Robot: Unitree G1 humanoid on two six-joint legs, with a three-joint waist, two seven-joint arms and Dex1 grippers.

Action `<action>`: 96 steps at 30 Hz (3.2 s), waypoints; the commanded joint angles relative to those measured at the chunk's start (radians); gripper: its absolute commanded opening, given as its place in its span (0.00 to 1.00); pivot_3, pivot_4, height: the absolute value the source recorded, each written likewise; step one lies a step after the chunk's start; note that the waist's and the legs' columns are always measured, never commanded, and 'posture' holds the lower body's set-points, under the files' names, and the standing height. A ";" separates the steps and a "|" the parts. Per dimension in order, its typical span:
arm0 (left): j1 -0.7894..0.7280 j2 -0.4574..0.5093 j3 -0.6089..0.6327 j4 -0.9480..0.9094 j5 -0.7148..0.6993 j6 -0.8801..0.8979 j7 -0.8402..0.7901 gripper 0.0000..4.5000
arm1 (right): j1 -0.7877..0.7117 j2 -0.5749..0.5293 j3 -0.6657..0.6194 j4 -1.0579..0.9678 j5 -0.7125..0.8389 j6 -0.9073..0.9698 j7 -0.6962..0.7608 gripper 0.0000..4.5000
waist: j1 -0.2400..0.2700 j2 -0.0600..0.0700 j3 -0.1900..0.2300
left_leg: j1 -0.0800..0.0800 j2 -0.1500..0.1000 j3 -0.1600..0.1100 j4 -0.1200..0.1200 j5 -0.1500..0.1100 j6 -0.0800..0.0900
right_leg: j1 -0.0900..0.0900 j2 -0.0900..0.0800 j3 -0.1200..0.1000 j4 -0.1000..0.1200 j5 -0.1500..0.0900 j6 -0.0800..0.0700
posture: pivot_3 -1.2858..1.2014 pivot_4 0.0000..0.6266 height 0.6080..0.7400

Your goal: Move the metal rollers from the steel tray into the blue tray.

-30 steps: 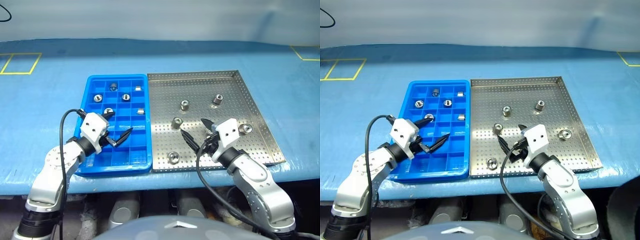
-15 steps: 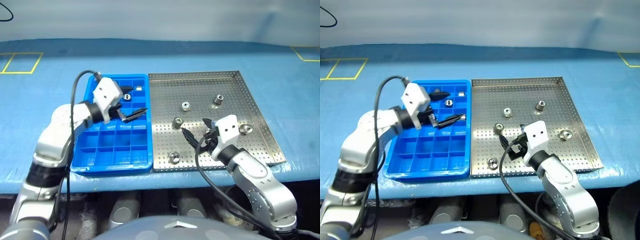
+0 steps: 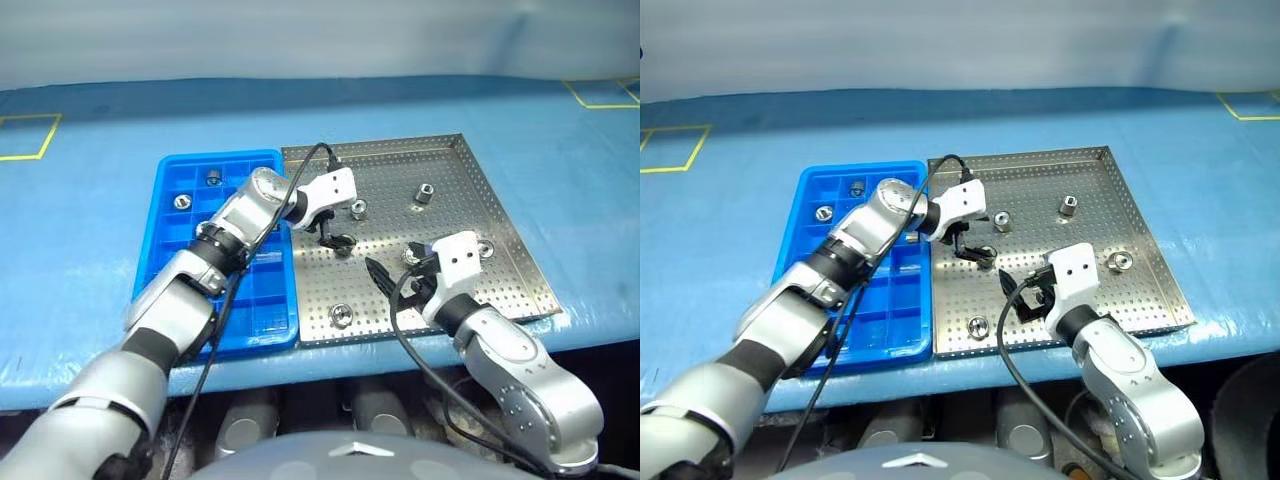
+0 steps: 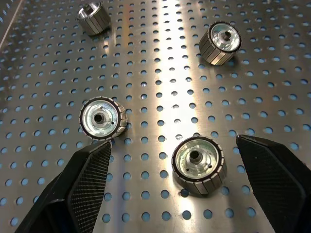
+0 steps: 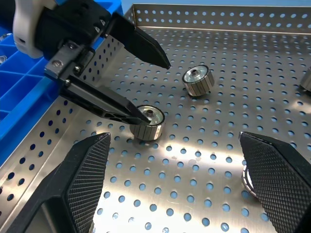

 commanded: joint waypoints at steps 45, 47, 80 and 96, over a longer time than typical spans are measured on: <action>0.763 0.453 0.699 -1.105 -0.017 0.481 0.316 0.41 | -0.461 0.080 0.408 0.382 -0.122 -0.213 0.199 1.00 | 0.077 0.000 0.001 | 0.000 -0.001 0.005 0.013 -0.005 0.005 | 0.000 -0.002 0.005 0.000 0.008 0.003 | 0.60 0.24 1.00; 0.819 0.471 0.691 -1.140 -0.010 0.501 0.320 0.41 | -0.470 0.089 0.424 0.406 -0.127 -0.228 0.219 1.00 | 0.089 0.000 0.001 | -0.001 -0.001 0.005 0.013 -0.003 0.002 | 0.000 -0.002 0.005 0.000 0.007 0.003 | 0.60 0.24 1.00; 0.426 0.273 0.382 -1.048 -0.320 0.428 0.093 1.00 | -0.125 -0.109 0.001 -0.020 -0.053 -0.039 0.200 1.00 | 0.075 0.000 0.001 | -0.004 -0.005 0.000 0.013 -0.003 0.000 | 0.002 -0.005 0.001 -0.001 0.005 0.001 | 0.53 0.24 1.00; 0.186 0.280 -0.129 -0.537 -0.024 -0.201 -0.370 1.00 | 0.094 -0.128 -0.128 -0.149 0.010 0.068 0.142 1.00 | 0.004 0.001 0.001 | -0.001 0.001 0.011 0.015 -0.007 0.008 | 0.001 -0.001 0.009 0.001 0.000 0.002 | 0.46 0.24 1.00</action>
